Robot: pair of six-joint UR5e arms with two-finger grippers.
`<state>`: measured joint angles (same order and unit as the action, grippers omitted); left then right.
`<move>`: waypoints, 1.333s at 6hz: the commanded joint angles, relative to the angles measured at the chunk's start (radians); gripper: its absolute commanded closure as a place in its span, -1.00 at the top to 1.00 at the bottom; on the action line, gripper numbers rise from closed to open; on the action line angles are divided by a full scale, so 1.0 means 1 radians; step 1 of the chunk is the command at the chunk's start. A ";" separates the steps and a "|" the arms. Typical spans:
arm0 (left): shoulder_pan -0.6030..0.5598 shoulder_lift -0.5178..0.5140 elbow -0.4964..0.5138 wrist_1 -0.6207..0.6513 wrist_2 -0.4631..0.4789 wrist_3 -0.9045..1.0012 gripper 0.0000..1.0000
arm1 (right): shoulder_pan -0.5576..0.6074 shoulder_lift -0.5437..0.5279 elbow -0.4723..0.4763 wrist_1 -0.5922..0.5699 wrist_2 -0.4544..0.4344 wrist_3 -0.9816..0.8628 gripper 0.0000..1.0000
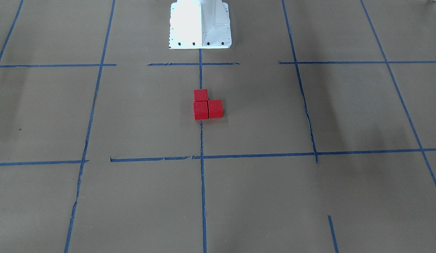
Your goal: Form red blocks into L shape at center
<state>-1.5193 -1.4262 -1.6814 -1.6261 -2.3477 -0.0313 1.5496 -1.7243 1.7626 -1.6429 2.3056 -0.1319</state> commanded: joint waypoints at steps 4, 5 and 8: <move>0.004 -0.005 -0.024 0.000 0.001 0.002 1.00 | 0.000 0.000 0.003 0.000 0.002 0.000 0.99; 0.002 -0.006 -0.024 0.000 0.001 0.002 1.00 | 0.000 0.000 0.003 0.000 0.002 0.000 0.99; 0.002 -0.002 -0.027 0.000 0.001 0.002 1.00 | 0.000 0.000 0.001 0.000 0.002 0.000 0.99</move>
<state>-1.5160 -1.4286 -1.7078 -1.6260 -2.3470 -0.0292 1.5493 -1.7242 1.7653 -1.6429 2.3071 -0.1319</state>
